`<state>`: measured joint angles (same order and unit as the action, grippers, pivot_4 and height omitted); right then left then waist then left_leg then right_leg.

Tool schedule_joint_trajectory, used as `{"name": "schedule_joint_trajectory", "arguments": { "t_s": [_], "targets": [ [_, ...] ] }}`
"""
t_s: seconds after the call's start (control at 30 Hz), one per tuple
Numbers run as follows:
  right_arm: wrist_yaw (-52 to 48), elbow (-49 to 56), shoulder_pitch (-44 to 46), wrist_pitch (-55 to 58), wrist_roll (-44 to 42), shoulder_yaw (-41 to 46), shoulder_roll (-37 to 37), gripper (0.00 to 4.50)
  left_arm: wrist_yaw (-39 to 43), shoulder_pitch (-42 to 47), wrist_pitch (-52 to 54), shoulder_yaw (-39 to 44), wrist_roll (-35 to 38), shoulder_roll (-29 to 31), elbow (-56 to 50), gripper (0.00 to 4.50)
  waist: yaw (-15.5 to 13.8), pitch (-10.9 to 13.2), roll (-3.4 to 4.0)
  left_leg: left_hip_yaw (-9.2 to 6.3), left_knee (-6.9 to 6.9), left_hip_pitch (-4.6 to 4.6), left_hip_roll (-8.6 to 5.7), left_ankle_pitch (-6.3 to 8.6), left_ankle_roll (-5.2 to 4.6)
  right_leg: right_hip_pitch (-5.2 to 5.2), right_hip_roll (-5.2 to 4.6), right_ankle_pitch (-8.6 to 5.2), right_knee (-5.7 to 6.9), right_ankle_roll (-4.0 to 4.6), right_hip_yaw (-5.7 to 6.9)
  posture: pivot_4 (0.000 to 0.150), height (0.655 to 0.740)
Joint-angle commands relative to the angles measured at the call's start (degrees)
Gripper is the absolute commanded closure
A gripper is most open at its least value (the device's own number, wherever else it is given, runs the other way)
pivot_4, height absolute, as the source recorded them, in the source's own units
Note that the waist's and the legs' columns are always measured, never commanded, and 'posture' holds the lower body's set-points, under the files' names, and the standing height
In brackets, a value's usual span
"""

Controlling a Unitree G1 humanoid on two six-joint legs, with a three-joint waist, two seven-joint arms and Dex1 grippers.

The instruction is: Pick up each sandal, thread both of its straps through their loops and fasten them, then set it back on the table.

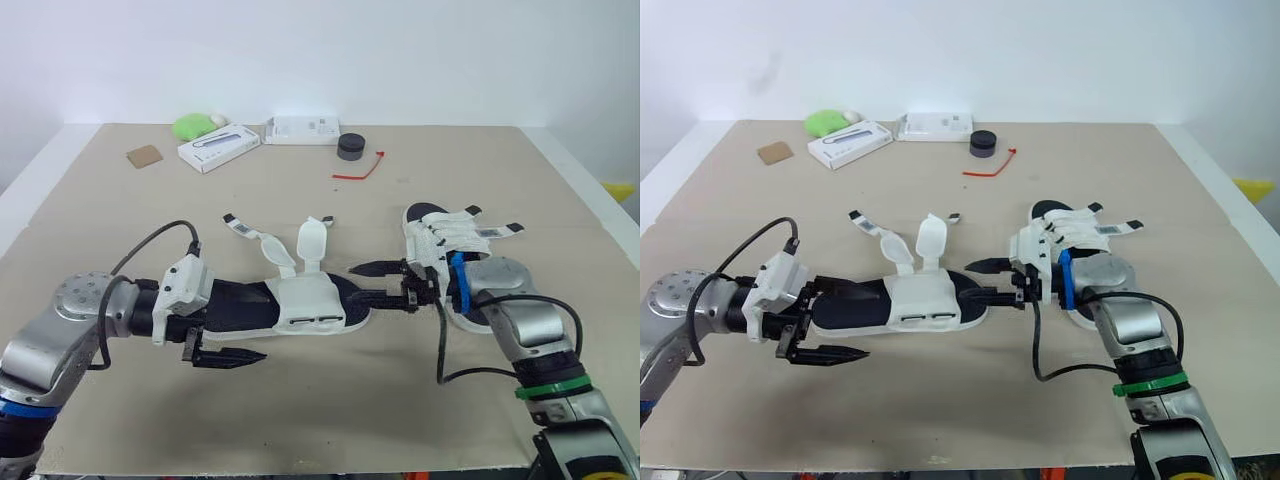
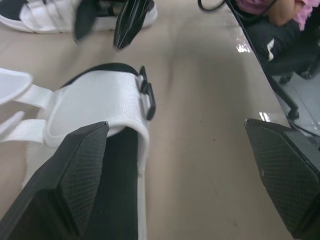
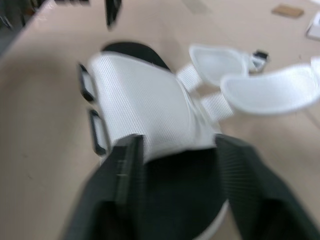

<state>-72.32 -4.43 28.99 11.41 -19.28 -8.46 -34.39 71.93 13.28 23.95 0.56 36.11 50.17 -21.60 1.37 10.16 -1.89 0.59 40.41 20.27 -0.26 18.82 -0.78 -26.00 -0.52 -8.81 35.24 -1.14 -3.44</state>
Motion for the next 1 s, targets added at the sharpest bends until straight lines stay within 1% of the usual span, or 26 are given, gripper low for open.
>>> {"name": "schedule_joint_trajectory", "arguments": {
  "t_s": [0.03, 0.07, 0.1, 0.23, 0.43, 0.67, 0.83, 1.0],
  "targets": [
    [-0.67, -0.39, 1.13, -1.87, 1.08, -0.86, 0.63, 3.83, -2.45, 1.49, -1.05, 1.06, -1.39, -1.33, 0.62, 0.00, 0.00, 0.00, 0.00, -0.01, 0.00, 0.00, 0.00, 0.00, 0.00, 0.00, 0.01, 0.00, 0.00, 0.02, 0.01, 0.150, 0.7400],
    [-0.68, -0.58, 1.22, -2.37, 1.85, -1.64, 0.93, 4.16, -3.85, 2.11, -0.94, 0.95, -1.73, -2.39, 1.71, 0.00, -0.02, 0.00, 0.00, -0.01, 0.00, 0.00, 0.00, 0.00, 0.00, 0.00, 0.01, 0.00, 0.00, 0.03, 0.02, 0.150, 0.7400],
    [-0.56, -0.51, 1.26, -2.20, 2.25, -2.24, 1.27, 4.40, -5.22, 2.72, -0.52, 0.93, -1.74, -3.49, 2.38, 0.00, -0.02, 0.00, 0.00, -0.02, 0.00, 0.00, 0.00, -0.01, 0.01, 0.00, 0.01, 0.01, 0.01, 0.03, 0.01, 0.150, 0.7400],
    [0.12, 0.02, 1.38, -0.84, 2.98, -3.51, 2.06, 4.40, -8.29, 4.20, 1.72, 0.49, -1.21, -6.31, 2.06, 0.00, -0.02, 0.00, 0.00, -0.01, 0.00, -0.01, 0.00, -0.02, 0.03, 0.00, 0.02, 0.04, 0.02, 0.07, 0.00, 0.150, 0.7400],
    [1.48, -0.13, 0.62, -0.23, 6.65, -6.12, 1.86, 4.40, -12.30, 6.33, 4.90, 0.77, -0.96, -9.02, 3.40, 0.00, -0.01, 0.00, 0.00, -0.04, 0.00, -0.01, 0.01, -0.02, 0.03, 0.00, 0.02, 0.05, 0.02, 0.08, 0.01, 0.150, 0.7400],
    [2.15, 0.41, -0.80, -1.83, 8.09, -6.58, 1.76, 4.40, -21.67, 11.38, 26.13, 6.82, 10.53, -9.90, 9.62, 0.00, 0.01, -0.01, -0.01, -0.11, 0.00, -0.04, 0.01, -0.02, 0.04, 0.01, 0.05, 0.06, 0.06, 0.08, 0.03, 0.150, 0.7400],
    [2.55, 0.31, -0.60, -2.44, 8.19, -6.53, 1.91, 4.40, -31.23, 15.83, 37.63, 11.36, 16.26, -13.70, 14.40, 0.00, 0.00, -0.03, -0.04, -0.22, 0.02, -0.06, -0.01, -0.05, 0.08, 0.05, 0.03, 0.07, 0.14, 0.10, 0.05, 0.150, 0.7400],
    [2.57, 0.73, -0.59, -2.53, 8.17, -6.71, 2.18, 4.40, -40.87, 18.43, 47.27, 15.80, 20.17, -17.88, 18.52, 0.00, 0.01, -0.03, -0.05, -0.33, 0.02, -0.07, -0.04, -0.08, 0.15, 0.03, 0.02, 0.09, 0.25, 0.14, 0.09, 0.150, 0.7400]
  ]
}}
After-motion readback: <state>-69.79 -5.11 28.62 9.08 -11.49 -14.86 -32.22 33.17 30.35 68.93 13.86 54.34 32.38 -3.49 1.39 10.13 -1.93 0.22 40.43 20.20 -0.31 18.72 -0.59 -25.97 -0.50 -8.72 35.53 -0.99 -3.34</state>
